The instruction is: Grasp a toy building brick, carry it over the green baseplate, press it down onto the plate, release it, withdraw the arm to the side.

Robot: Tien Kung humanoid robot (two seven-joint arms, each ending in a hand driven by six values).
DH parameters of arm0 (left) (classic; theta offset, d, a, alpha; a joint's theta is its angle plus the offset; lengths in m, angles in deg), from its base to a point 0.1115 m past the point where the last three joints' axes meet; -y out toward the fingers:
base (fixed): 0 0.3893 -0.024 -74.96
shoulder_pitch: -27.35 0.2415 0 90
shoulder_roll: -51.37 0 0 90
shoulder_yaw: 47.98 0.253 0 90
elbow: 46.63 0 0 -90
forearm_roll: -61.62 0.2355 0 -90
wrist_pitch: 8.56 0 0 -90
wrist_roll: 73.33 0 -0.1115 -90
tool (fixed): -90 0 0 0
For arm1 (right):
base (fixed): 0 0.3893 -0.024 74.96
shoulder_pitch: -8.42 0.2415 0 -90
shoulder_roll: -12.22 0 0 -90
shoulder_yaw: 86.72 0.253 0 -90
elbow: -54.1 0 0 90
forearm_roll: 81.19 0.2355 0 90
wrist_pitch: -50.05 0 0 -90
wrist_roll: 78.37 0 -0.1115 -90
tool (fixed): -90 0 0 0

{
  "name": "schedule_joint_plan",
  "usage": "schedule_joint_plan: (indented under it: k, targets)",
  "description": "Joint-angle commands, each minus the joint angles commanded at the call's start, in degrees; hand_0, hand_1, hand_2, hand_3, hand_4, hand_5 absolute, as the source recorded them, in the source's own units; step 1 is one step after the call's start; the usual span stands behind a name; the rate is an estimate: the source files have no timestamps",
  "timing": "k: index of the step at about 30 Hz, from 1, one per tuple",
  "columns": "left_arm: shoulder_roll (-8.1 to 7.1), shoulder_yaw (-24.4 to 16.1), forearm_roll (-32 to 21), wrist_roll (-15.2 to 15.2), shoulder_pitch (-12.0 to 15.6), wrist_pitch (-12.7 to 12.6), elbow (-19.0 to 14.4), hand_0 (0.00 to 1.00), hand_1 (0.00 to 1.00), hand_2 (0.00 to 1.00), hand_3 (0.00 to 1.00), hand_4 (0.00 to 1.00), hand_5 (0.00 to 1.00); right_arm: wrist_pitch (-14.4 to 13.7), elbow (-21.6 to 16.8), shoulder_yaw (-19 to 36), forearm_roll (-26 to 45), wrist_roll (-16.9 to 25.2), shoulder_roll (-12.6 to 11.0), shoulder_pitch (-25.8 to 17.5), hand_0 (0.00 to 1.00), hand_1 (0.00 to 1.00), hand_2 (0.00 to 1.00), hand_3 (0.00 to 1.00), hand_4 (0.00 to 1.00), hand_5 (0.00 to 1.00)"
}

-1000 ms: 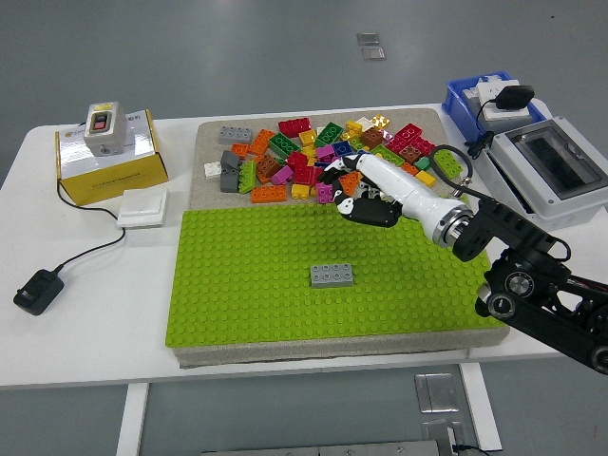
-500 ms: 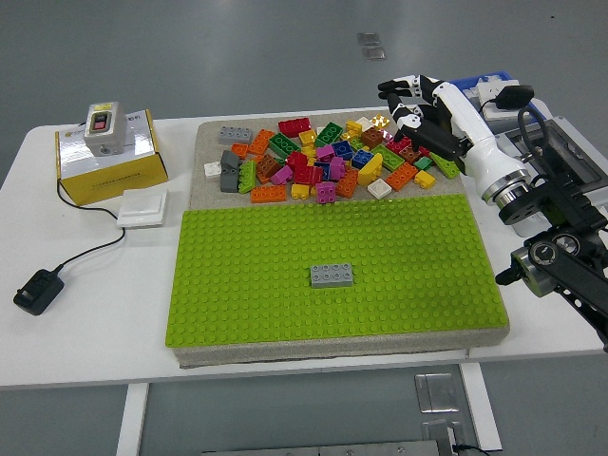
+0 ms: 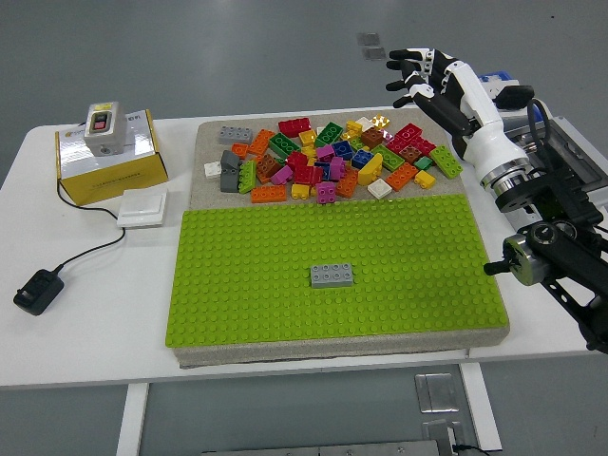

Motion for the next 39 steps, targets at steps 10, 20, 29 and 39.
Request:
schedule_joint_plan:
  k: [10, 20, 29, 39]
  targets:
    - [0.78, -0.82, 0.38, -0.17, 0.34, 0.36, 0.0, 0.674, 0.657, 0.615, 0.722, 0.404, 0.541, 1.2, 1.13, 3.3, 3.32, 1.18, -0.43, -1.36, 0.623, 0.658, 0.734, 0.701, 0.479, 0.584]
    - [0.97, -1.28, 0.68, -0.54, 0.39, -0.07, 0.0, 0.674, 0.659, 0.616, 0.721, 0.403, 0.536, 2.05, 1.05, 7.11, 2.1, -0.07, -2.05, -3.09, 0.657, 0.662, 0.736, 0.699, 0.467, 0.589]
    - [3.15, -2.9, 1.75, -0.07, 1.05, -0.58, 0.0, 0.674, 0.658, 0.616, 0.72, 0.405, 0.536, 3.21, 2.53, 8.54, 5.65, 0.1, -4.28, -1.28, 0.654, 0.66, 0.74, 0.7, 0.468, 0.592]
    - [1.86, -4.56, 1.98, 0.18, 0.37, -0.7, 0.0, 0.673, 0.658, 0.614, 0.717, 0.404, 0.534, 3.19, 5.28, 8.15, 10.06, 1.98, -1.04, -0.8, 0.658, 0.657, 0.739, 0.7, 0.459, 0.598]
